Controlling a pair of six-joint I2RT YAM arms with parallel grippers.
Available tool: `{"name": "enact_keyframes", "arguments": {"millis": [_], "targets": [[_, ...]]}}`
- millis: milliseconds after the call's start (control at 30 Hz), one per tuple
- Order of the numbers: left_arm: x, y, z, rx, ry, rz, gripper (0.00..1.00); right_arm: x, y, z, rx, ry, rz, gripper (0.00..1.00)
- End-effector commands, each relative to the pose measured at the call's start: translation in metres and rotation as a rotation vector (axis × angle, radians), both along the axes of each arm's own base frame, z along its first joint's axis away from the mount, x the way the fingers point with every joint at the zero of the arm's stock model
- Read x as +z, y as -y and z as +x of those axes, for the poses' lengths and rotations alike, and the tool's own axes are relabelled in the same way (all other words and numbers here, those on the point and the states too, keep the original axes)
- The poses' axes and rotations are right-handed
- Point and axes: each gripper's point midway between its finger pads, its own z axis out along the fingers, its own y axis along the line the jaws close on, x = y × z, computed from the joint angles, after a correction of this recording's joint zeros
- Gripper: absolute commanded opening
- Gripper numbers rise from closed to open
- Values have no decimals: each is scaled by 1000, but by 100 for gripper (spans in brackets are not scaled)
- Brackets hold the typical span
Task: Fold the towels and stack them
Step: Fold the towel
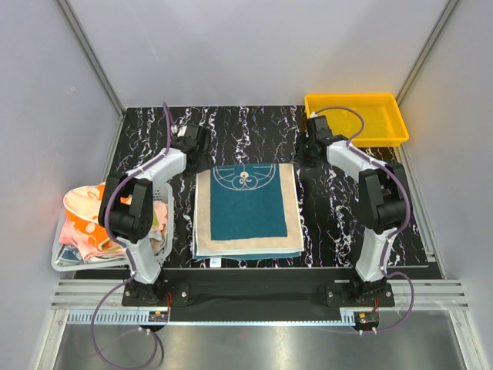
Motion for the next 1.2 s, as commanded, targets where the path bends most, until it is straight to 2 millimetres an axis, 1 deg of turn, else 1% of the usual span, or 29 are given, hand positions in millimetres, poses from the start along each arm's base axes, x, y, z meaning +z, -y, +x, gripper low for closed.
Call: {"name": "enact_keyframes", "arguments": {"millis": [0, 33, 67, 167, 200, 233, 267, 300, 333, 367, 433, 467, 500, 600, 633, 833, 867, 933, 967, 1000, 1033, 1067, 1100, 1133, 1167], "targets": [[-4, -2, 7, 29, -7, 31, 65, -11, -17, 1, 67, -20, -22, 52], [-8, -7, 6, 46, -23, 59, 65, -13, -16, 3, 59, -34, -27, 52], [-12, -8, 8, 50, -32, 70, 65, -26, -15, 2, 53, -62, -43, 52], [-21, -10, 9, 50, -64, 98, 65, -34, -14, 6, 47, -89, -62, 52], [-26, -10, 12, 53, -78, 107, 65, -43, -12, 6, 44, -112, -75, 52], [-29, -12, 12, 53, -88, 120, 65, -41, -13, 10, 50, -107, -81, 51], [-31, -12, 14, 54, -92, 122, 65, -46, -11, 13, 44, -114, -95, 51], [-33, -13, 16, 56, -94, 133, 64, -44, -11, 15, 44, -117, -98, 51], [-34, -13, 17, 55, -95, 139, 64, -44, -5, 18, 30, -114, -131, 51], [-34, -14, 19, 57, -92, 145, 65, -47, -4, 18, 33, -120, -141, 51], [-34, -16, 23, 62, -88, 163, 65, -45, -4, 22, 29, -114, -148, 51], [-33, -16, 26, 63, -83, 165, 65, -48, -5, 22, 35, -119, -145, 51], [-32, -16, 28, 64, -79, 169, 65, -46, -7, 24, 40, -115, -139, 51], [-36, -12, 32, 46, -80, 156, 64, -50, -11, 25, 44, -115, -121, 47], [-39, -11, 32, 43, -83, 152, 63, -54, -11, 25, 48, -123, -120, 45], [-50, -7, 32, 34, -90, 134, 59, -59, -12, 27, 52, -126, -116, 41], [-51, -8, 32, 34, -90, 136, 58, -59, -18, 25, 68, -129, -97, 38], [-51, -8, 33, 39, -86, 135, 56, -59, -19, 27, 70, -128, -89, 32], [-50, -7, 34, 33, -81, 131, 55, -60, -19, 27, 71, -131, -90, 28], [-50, -6, 36, 28, -75, 131, 54, -59, -18, 27, 70, -130, -93, 21], [-49, -6, 37, 28, -74, 132, 53, -59, -18, 28, 69, -131, -95, 18], [-49, -5, 37, 23, -75, 129, 49, -58, -18, 28, 74, -130, -98, 16], [-47, -5, 40, 19, -65, 129, 48, -57, -19, 29, 76, -126, -96, 11], [-48, -4, 41, 14, -63, 128, 47, -54, -17, 30, 73, -120, -99, 8], [-45, -1, 43, 8, -51, 118, 41, -52, -17, 30, 73, -117, -103, 5]]}}
